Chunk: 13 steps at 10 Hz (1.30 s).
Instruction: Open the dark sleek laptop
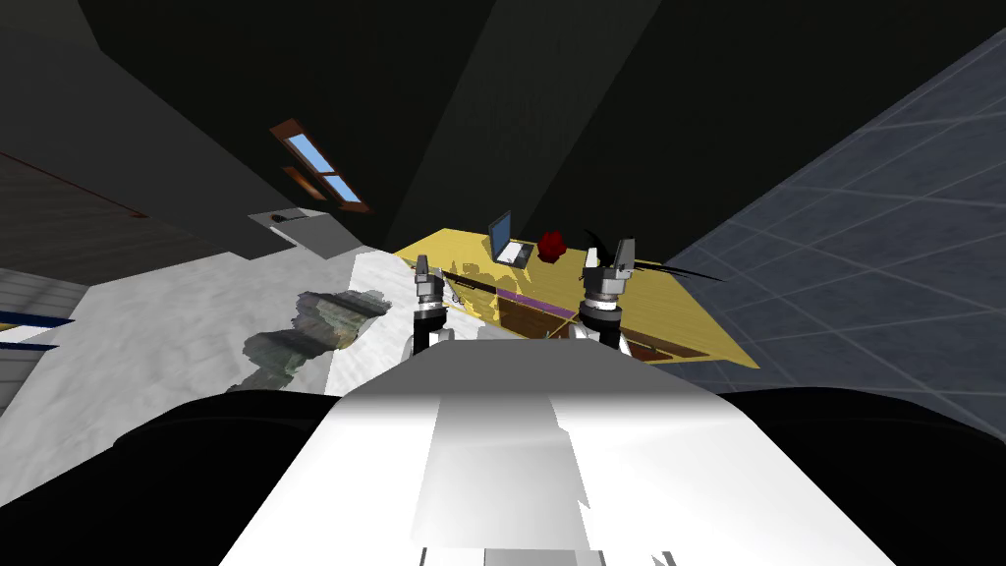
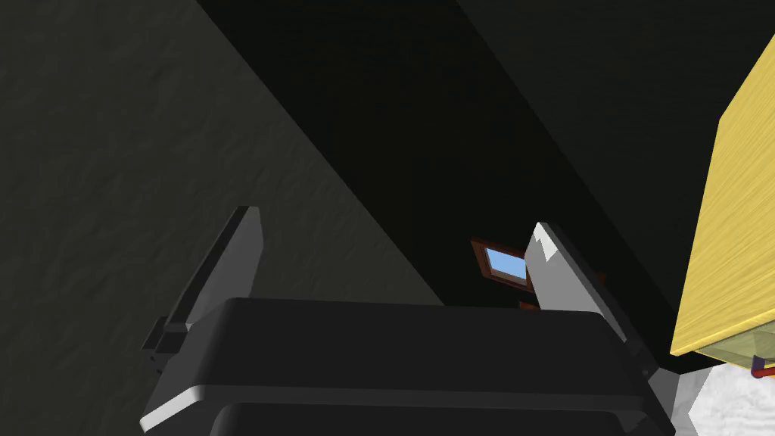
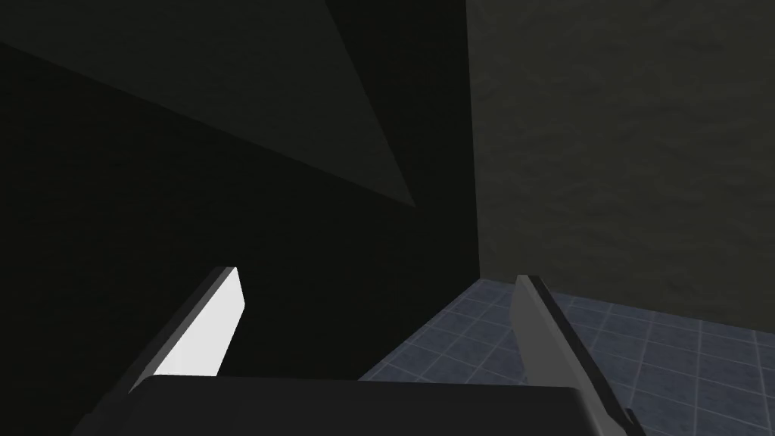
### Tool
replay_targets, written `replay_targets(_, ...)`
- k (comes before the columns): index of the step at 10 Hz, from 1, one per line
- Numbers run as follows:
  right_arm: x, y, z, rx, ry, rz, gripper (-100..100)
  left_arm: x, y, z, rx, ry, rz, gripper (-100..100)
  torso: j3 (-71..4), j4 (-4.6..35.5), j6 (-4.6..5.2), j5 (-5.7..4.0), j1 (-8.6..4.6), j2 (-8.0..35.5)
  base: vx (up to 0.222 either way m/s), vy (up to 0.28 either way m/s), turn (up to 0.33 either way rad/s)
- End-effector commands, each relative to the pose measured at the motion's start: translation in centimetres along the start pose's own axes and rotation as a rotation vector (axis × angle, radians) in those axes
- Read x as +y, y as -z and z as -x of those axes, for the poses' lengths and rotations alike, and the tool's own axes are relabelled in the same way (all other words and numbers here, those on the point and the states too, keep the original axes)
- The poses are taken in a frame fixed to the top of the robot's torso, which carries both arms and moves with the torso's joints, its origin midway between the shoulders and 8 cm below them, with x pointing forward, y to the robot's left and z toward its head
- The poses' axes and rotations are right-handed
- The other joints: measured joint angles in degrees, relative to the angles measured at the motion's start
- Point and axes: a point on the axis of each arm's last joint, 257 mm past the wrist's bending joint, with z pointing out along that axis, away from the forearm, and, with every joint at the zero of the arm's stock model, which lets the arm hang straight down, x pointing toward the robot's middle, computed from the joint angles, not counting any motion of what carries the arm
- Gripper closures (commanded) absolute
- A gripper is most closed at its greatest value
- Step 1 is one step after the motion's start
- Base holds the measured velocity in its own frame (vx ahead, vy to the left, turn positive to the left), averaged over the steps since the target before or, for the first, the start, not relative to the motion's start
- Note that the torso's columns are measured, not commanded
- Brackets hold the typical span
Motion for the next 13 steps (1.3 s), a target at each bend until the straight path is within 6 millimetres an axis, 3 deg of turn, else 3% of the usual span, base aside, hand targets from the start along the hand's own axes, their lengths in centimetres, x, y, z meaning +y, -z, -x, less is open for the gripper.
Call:
replay_targets(1, 0.0, 0.0, 0.0, 0.000, 0.000, 0.000, 0, 0.0, 0.0, 0.0, 0.000, 0.000, 0.000, 0, -4.67, 2.35, 0.00, 0.00, 0.00, 2.32, 0.000, 0.000, 0.000)
replay_targets(9, 0.0, 0.0, 0.0, 0.000, 0.000, 0.000, 0, 0.0, 0.0, 0.0, 0.000, 0.000, 0.000, 0, -70.73, 35.37, 0.00, 0.00, 0.00, 35.39, 0.000, 0.000, 0.000)
replay_targets(10, -0.7, 0.2, -0.3, 0.049, 0.046, -0.019, -100, 0.0, 0.0, 0.0, 0.000, 0.000, 0.000, 0, -79.19, 39.60, 0.00, 0.00, 0.00, 39.62, 0.018, 0.065, 0.028)
replay_targets(13, -2.2, 0.7, -0.3, 0.126, 0.145, -0.060, -100, 0.0, 0.0, 0.0, 0.000, 0.000, 0.000, 0, -84.57, 42.19, 0.00, 0.08, 0.23, 42.13, 0.040, 0.146, 0.033)
